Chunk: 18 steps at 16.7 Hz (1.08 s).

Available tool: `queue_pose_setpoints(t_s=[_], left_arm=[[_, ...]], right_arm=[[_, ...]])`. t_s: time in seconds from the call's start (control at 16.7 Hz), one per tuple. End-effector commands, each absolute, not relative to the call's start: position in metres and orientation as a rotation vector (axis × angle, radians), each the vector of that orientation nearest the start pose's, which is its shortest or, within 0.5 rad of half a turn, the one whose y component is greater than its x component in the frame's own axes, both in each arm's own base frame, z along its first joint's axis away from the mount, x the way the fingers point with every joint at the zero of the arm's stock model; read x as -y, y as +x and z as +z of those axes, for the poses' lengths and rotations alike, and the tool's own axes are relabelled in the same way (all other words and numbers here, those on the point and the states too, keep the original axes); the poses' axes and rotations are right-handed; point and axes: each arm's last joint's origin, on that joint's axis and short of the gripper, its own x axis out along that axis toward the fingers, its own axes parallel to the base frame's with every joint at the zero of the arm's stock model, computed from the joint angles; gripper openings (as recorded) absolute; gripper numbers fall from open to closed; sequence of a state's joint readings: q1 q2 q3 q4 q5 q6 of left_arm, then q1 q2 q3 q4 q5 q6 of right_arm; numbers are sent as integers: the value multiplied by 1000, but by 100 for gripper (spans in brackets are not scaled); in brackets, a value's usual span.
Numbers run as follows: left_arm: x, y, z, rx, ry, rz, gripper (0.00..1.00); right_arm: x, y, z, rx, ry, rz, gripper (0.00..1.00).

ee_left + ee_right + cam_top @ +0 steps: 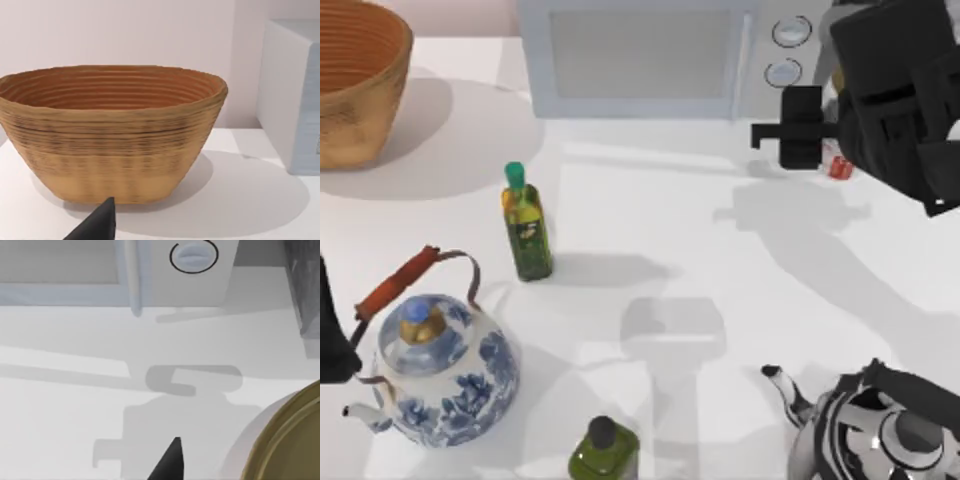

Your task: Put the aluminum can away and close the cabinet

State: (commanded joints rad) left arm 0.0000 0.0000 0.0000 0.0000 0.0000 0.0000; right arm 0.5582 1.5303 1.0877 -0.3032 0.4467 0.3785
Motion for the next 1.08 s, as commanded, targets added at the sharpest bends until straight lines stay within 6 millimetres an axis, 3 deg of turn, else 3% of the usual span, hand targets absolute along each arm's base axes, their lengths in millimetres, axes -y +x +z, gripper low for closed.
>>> queue_pose_setpoints(t_s=[0.24, 0.48, 0.84, 1.08], left_arm=[[1, 106, 160, 0, 0, 0, 100], [1, 106, 160, 0, 0, 0, 100], [1, 106, 160, 0, 0, 0, 100], [1, 106, 160, 0, 0, 0, 100]], right_arm=[[-120, 259, 265, -567, 24, -19, 0], [-67, 212, 268, -445, 74, -26, 0], [-15, 135, 233, -191, 98, -21, 0], [-3, 109, 192, -47, 52, -10, 0]])
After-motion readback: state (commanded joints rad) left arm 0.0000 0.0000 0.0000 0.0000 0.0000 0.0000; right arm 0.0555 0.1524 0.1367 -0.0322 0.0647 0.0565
